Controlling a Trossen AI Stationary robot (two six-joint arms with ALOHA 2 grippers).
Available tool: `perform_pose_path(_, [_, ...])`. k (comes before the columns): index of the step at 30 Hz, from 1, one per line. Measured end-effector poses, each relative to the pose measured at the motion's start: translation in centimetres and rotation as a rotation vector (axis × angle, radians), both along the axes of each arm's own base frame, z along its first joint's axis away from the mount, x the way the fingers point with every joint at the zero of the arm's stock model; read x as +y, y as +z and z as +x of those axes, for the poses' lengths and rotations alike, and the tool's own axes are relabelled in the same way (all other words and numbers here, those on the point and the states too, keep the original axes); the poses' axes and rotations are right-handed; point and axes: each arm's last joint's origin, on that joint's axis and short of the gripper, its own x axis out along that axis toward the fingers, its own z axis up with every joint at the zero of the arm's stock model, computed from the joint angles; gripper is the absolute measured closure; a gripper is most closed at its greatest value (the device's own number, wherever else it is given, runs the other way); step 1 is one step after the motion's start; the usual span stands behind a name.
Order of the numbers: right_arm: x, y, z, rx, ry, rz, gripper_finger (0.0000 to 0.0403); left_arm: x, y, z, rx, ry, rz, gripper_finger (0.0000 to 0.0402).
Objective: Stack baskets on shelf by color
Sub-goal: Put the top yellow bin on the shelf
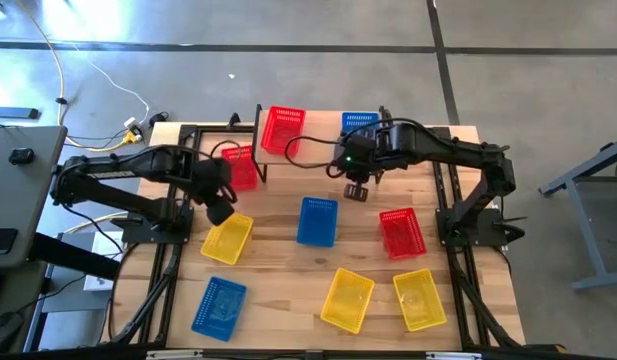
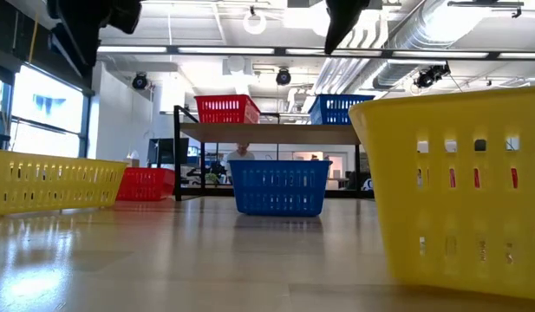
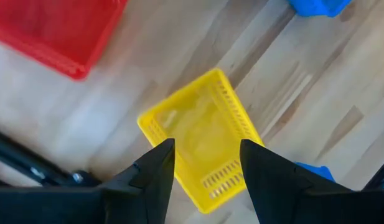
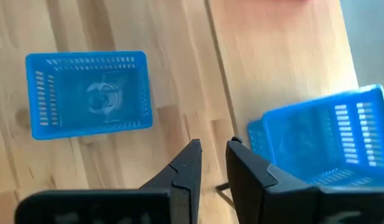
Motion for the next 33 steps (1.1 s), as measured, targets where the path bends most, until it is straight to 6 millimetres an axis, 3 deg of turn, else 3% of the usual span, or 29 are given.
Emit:
perform_pose_path(3, [0.3,0.0,0.1,0.01,0.069,0.0,0.0341,-0.8,-0.8,0.0,0.029,-0.01,-0.016,0.0229])
perform_pose_path(19, [0.5,0.0,0.1,0.026,0.171,0.024,0.0341,-7.3,-3.0,0.9,0.01,-0.468,0.001,0.0229])
perform_pose_path(26, [0.5,0.0,0.2,0.024,0.161,-0.001,0.0341,-9.0,-4.4,1.8,0.094,-0.625,0.044,0.0229])
perform_pose_path(33, [0.2,0.1,0.1,0.039,0.122,-0.081,0.0341,-10.0,-6.7,3.8,0.218,-0.678,0.032,0.0229])
